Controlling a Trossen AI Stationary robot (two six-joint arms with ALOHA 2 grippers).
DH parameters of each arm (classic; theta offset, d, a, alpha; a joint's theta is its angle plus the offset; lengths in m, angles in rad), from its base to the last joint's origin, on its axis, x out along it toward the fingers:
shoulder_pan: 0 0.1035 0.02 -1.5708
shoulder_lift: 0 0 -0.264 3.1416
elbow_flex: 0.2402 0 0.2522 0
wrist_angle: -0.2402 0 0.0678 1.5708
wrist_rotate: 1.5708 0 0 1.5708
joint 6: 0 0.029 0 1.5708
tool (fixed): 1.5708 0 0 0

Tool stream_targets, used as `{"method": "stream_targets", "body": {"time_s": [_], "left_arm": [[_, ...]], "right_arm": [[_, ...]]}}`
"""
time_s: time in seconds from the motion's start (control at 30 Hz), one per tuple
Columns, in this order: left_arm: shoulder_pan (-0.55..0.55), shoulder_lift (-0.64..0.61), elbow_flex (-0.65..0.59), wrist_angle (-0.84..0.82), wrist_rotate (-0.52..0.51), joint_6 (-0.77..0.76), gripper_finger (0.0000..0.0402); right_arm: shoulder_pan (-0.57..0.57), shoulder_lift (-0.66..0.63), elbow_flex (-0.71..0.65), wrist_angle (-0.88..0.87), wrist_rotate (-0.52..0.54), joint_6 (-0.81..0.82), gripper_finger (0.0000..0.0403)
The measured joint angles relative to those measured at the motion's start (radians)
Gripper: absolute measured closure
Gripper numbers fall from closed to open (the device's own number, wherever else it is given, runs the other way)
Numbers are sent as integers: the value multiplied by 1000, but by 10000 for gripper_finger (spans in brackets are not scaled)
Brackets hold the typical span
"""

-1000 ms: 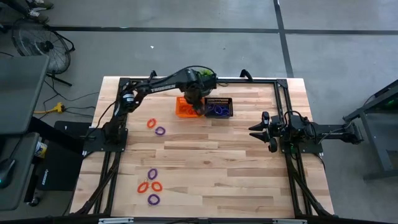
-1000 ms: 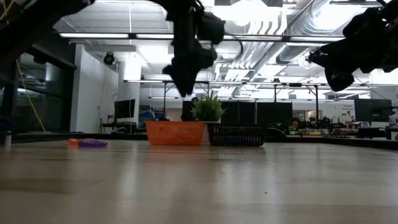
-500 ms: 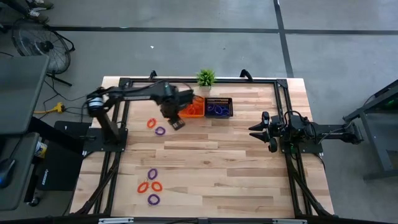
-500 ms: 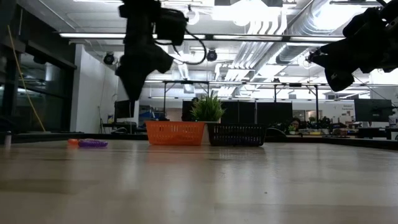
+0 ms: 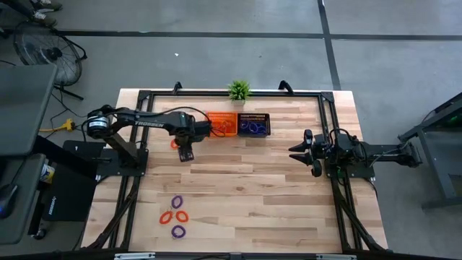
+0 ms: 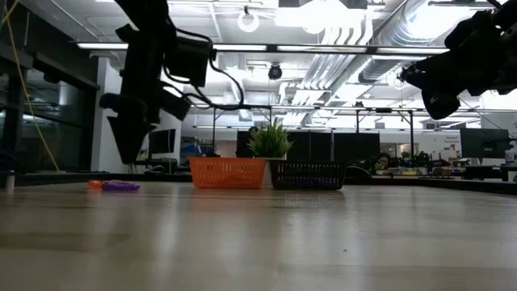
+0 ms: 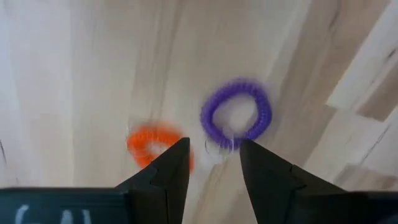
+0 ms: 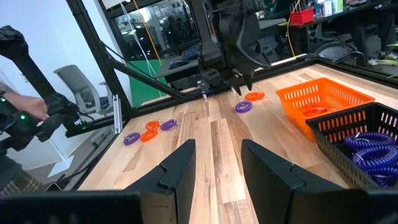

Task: Sort spring keychains into baskets
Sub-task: Put the purple spring keychain into the black basket

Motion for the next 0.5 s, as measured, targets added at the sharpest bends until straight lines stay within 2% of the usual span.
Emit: {"method": "stream_targets", "body": {"time_s": [0.5], "left_arm": [[-3,0,-87,163,-6,309,263]], "right_arm": [[0,-1,0,0,0,0,279]]}}
